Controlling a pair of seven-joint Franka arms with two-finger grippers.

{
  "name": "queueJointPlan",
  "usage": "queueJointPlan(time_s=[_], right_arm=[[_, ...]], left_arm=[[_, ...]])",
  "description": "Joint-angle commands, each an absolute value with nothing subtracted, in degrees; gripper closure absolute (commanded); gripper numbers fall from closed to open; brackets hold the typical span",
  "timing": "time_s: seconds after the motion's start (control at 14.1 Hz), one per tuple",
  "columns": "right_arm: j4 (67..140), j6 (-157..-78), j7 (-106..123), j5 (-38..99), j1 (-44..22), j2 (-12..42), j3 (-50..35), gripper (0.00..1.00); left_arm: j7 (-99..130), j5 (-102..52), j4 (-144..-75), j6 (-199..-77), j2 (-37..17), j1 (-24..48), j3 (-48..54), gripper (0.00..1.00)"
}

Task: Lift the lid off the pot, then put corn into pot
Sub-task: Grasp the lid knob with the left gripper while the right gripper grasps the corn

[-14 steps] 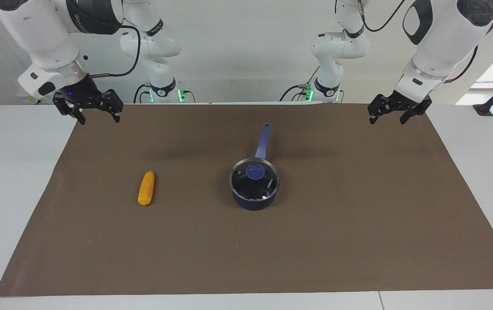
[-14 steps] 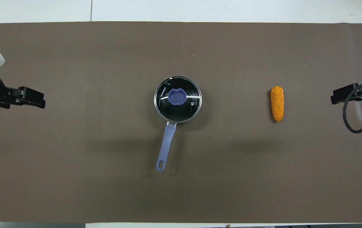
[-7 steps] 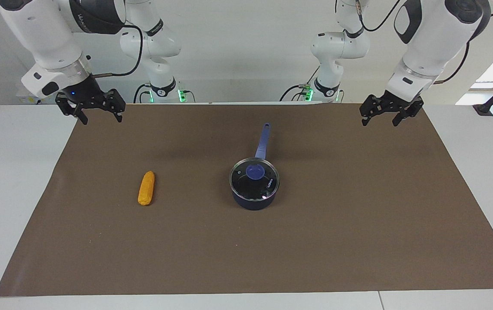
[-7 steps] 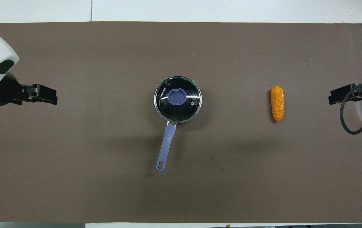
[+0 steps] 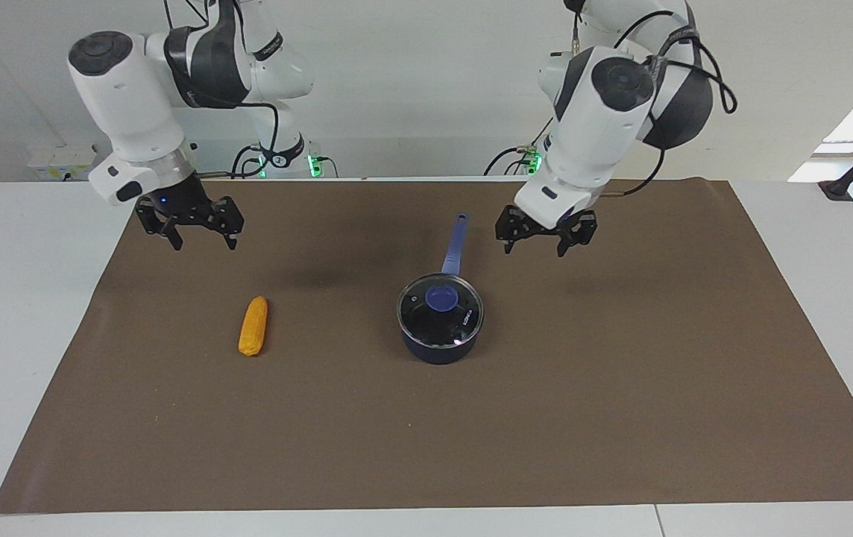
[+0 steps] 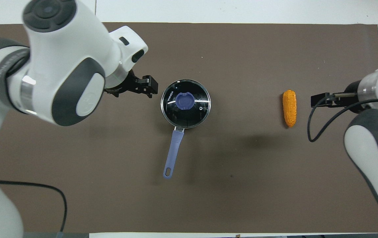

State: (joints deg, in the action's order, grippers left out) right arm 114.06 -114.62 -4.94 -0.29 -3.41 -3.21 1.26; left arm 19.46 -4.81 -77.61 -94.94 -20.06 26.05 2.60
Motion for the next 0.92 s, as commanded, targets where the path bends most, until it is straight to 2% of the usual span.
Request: queueJointPlan(time_s=[0.0, 0.28, 0.71, 0.78, 0.85], right_arm=[[120.83, -125.55, -7.20, 0.62, -4.82, 0.51, 1.05, 0.01], [128.39, -139.02, -6.59, 0.62, -4.92, 2.90, 1.05, 0.01], [128.41, -145.37, -5.45, 0.62, -5.01, 8.69, 1.05, 0.01], [128.23, -145.37, -5.10, 0.62, -4.92, 9.05, 1.05, 0.05], [128.23, -145.37, -5.01, 0.62, -4.66, 9.40, 1.05, 0.15]], left_arm=[[21.43, -5.54, -72.69, -96.93, -25.83, 30.57, 1.32, 0.00], [26.53, -5.80, -69.53, -99.75, -31.28, 32.43, 1.67, 0.00], [27.42, -4.92, -69.87, -103.09, -32.87, 34.98, 1.41, 0.00], [27.42, -4.92, -70.05, -103.44, -32.96, 35.07, 1.41, 0.00], [27.51, -4.75, -70.22, -103.53, -32.96, 35.07, 1.32, 0.00]])
